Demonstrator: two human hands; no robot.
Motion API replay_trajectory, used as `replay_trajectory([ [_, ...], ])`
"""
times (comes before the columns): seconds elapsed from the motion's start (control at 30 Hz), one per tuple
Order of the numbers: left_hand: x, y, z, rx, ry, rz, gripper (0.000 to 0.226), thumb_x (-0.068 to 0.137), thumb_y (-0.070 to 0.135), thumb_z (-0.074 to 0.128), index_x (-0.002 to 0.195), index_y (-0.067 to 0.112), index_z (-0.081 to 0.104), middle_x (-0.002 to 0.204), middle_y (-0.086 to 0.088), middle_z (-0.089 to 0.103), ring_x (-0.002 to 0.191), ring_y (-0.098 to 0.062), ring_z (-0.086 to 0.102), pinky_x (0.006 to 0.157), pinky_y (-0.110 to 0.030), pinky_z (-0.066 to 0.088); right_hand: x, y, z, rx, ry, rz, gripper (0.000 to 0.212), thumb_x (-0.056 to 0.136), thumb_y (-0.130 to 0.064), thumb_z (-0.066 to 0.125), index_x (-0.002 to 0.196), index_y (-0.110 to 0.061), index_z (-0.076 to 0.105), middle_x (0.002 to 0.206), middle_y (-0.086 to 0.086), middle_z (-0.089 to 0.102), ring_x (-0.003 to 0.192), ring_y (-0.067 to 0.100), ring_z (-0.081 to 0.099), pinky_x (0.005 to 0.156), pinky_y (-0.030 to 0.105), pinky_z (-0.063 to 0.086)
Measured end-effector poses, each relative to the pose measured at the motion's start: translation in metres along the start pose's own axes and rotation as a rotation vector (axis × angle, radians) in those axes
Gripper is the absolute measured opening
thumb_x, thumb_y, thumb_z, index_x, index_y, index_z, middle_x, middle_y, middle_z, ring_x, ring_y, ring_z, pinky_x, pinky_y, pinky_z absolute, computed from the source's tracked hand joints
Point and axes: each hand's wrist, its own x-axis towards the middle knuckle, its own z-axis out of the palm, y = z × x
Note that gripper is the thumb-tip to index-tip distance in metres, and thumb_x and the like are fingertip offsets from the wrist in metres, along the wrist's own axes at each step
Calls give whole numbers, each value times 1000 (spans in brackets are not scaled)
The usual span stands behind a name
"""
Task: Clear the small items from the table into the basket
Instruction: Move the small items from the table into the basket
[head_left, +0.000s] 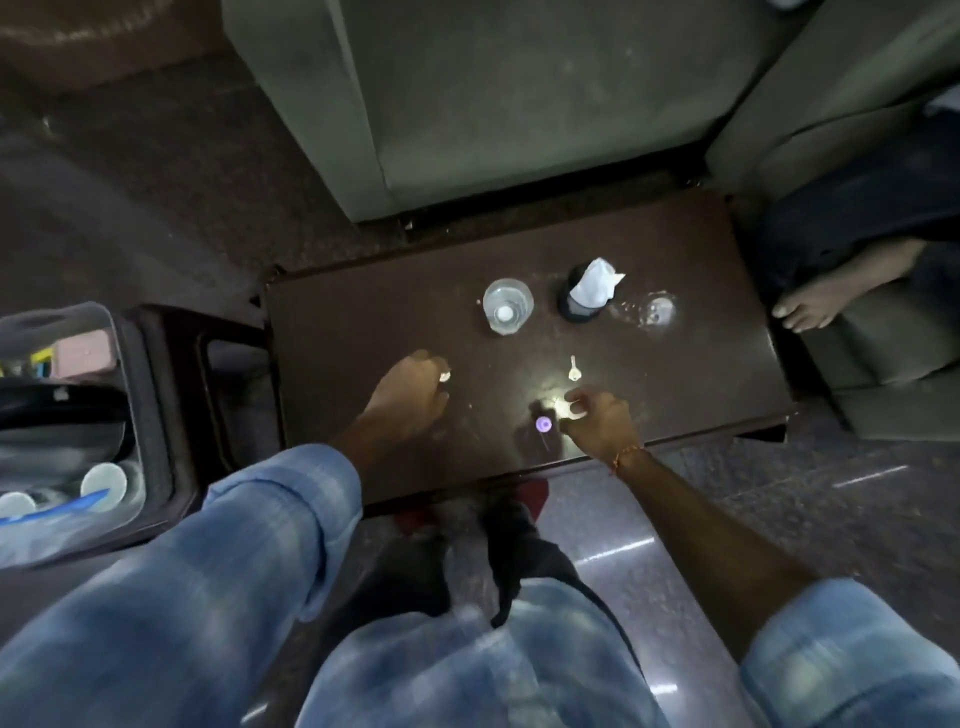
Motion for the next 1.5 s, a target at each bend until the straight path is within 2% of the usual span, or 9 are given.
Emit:
replay_trajectory([
  [0.13,20,-11,24,8,-74,-67,46,84,14,66,128,12,56,125,-14,55,110,-36,60,95,-40,49,26,15,32,-128,-55,-55,33,76,-18,76,106,-6,69,102,16,71,99,33,65,85,29,48],
  [0.33,67,-32,63,-48,-84,-120,64,84,9,66,143,14,42,140,-14,44,121,-36,54,102,-42,45,70,29,79,-251,-136,-15,46,84,-22,69,127,-10,57,130,17,48,108,34,61,98,35,48],
  [0.57,99,-46,104,-9,-108,-148,48,90,14,64,136,12,52,133,-15,49,113,-33,59,102,-38,46,97,40,103,-377,-105,-37,42,90,-18,62,129,-6,53,133,18,40,108,37,58,95,44,52],
  [0.8,102,-47,113,37,-48,-210,33,94,7,52,124,14,64,123,-14,57,103,-36,64,96,-42,51,99,37,105,-426,-98,-46,33,92,-17,58,122,-4,56,128,19,47,113,36,55,95,44,52],
  [1.0,70,-43,64,20,-12,-209,31,94,6,49,118,12,68,119,-15,62,105,-36,65,95,-42,51,74,10,79,-421,-70,-105,27,92,-19,56,116,-6,59,113,18,55,100,36,63,88,39,55],
  [1.17,22,-54,-2,78,26,-226,27,97,13,45,115,11,65,117,-11,62,107,-30,63,92,-39,49,46,-23,51,-379,-92,-166,21,88,-17,61,108,-10,64,113,15,57,102,33,59,85,33,50],
  [1.33,-31,-88,-69,109,90,-254,23,94,9,49,115,10,59,121,-13,55,105,-33,62,88,-40,49,13,-88,41,-412,-30,-328,7,83,-4,63,82,-1,69,89,20,68,84,31,67,69,30,46],
  [1.43,-66,-120,-93,53,180,-278,24,92,5,50,113,12,60,120,-11,55,101,-31,62,86,-39,52,-17,-136,59,-373,8,-436,24,80,1,65,65,-17,61,76,17,68,74,29,65,63,26,40],
  [1.5,-90,-146,-105,-4,231,-306,22,92,5,51,110,12,63,118,-12,56,99,-33,63,84,-41,53,-34,-171,79,-381,-3,-513,22,79,1,63,70,-19,61,80,13,68,76,26,64,66,27,43],
])
